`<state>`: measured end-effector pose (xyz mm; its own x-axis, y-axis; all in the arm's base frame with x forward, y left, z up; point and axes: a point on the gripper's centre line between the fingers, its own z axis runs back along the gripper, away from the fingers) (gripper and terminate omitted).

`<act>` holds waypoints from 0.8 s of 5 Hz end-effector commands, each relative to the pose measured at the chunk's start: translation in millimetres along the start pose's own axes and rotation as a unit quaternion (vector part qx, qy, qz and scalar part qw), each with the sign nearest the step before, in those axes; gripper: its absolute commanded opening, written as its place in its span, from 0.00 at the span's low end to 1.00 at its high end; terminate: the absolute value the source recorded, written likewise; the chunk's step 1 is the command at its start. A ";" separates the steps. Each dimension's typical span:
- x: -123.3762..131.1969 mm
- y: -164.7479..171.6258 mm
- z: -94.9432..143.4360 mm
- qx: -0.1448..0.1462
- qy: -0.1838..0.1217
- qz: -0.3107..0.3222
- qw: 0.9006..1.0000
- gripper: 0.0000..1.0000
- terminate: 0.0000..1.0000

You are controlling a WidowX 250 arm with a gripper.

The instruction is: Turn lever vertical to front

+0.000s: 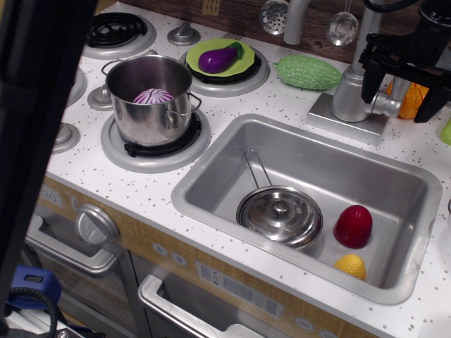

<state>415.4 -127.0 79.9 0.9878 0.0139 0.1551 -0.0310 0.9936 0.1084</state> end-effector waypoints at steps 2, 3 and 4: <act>14.2 3.3 9.5 0.018 0.005 -0.007 1.000 1.00 0.00; 21.4 4.6 22.0 0.039 -0.013 -0.008 0.999 1.00 0.00; 29.8 4.3 29.1 0.029 -0.094 -0.010 0.995 1.00 0.00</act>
<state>440.6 -123.4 60.5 0.9654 -0.0556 0.2548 -0.0001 0.9769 0.2137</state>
